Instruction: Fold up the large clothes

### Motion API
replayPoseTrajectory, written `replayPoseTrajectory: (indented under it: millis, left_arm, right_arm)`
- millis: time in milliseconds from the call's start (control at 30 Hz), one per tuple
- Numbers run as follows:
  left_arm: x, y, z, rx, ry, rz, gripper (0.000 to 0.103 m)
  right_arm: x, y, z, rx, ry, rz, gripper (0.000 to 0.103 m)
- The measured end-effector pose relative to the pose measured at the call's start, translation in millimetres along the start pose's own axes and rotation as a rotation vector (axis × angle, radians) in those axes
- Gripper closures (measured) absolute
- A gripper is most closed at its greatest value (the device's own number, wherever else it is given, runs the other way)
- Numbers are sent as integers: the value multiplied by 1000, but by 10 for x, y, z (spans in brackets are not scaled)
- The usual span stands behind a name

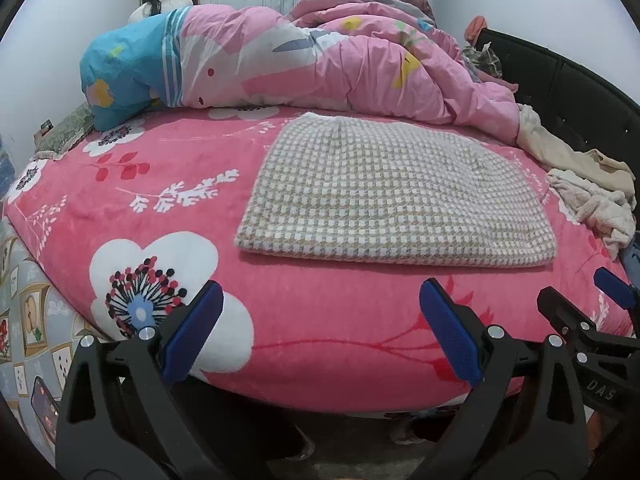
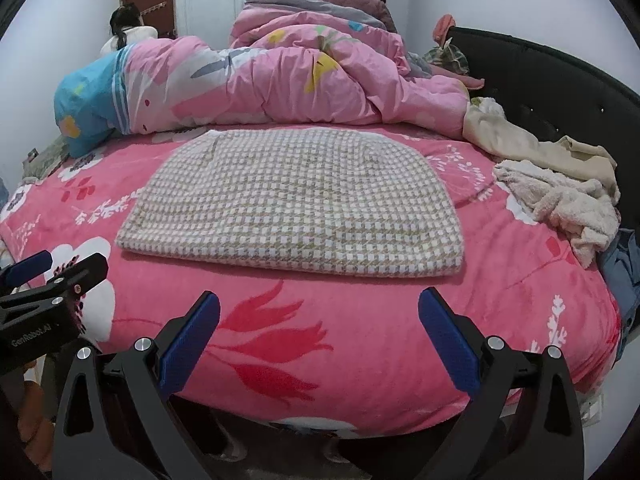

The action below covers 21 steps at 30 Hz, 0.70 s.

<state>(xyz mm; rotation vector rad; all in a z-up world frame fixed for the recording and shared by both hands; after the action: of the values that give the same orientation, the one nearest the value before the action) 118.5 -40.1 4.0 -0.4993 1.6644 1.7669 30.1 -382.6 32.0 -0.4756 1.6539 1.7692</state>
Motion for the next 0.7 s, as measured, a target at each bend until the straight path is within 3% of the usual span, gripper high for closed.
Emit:
replayPoseTrajectory:
  millis: [700]
  left_arm:
    - [33, -37, -41, -12, -21, 19, 8]
  right_arm:
    - [35, -17, 1, 11, 11, 13, 6]
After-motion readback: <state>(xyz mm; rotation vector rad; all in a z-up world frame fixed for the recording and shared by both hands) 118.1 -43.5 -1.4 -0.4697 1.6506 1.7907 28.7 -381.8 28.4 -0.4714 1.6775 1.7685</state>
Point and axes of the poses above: each gripper's, at about its wrist camera, not at the fingertips, and y roughly against the way its jaws point, z to its left, x to its underside, the point moved 5 cm from there along -y, roughly the way its jaws point, and after that the axes turned 15 degrees about -y, right-handed, at the moved point
